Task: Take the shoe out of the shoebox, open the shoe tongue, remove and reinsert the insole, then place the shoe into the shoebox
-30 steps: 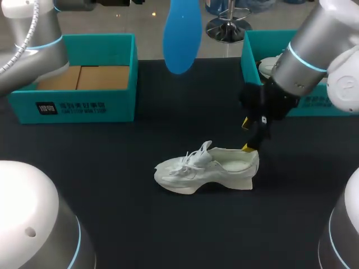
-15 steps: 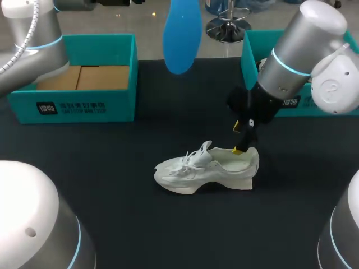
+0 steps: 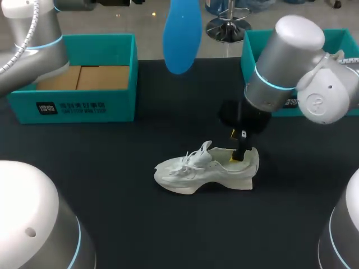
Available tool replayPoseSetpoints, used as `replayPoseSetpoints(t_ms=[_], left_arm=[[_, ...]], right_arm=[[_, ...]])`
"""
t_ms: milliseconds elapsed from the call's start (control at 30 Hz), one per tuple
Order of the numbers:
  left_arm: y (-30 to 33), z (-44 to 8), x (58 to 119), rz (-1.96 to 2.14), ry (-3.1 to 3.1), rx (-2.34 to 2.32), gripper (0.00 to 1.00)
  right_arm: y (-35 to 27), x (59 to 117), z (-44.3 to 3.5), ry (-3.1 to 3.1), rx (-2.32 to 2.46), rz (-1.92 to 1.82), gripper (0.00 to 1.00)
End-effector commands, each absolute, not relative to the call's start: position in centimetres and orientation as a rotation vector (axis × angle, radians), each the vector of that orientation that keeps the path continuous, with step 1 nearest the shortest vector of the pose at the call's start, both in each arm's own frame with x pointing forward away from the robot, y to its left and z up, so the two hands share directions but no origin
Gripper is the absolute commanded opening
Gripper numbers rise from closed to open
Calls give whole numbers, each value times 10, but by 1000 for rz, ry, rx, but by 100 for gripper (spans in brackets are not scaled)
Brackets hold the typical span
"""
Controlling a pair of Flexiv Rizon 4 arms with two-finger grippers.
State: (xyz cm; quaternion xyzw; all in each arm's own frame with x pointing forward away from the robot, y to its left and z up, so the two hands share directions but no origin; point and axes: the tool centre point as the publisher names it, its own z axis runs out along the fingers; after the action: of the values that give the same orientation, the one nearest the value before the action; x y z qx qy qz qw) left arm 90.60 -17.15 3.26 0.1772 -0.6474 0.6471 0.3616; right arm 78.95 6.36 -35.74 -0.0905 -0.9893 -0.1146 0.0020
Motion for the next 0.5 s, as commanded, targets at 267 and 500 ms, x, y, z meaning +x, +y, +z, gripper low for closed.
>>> replayPoseSetpoints(t_ms=[267, 500], left_arm=[[-171, 32, 905, 1667, -1668, 458, 0], [-171, 32, 905, 1667, -1668, 458, 0]], right_arm=[[63, 807, -383, -3080, -252, -332, 100], [65, 805, -397, -3047, -228, -349, 22]])
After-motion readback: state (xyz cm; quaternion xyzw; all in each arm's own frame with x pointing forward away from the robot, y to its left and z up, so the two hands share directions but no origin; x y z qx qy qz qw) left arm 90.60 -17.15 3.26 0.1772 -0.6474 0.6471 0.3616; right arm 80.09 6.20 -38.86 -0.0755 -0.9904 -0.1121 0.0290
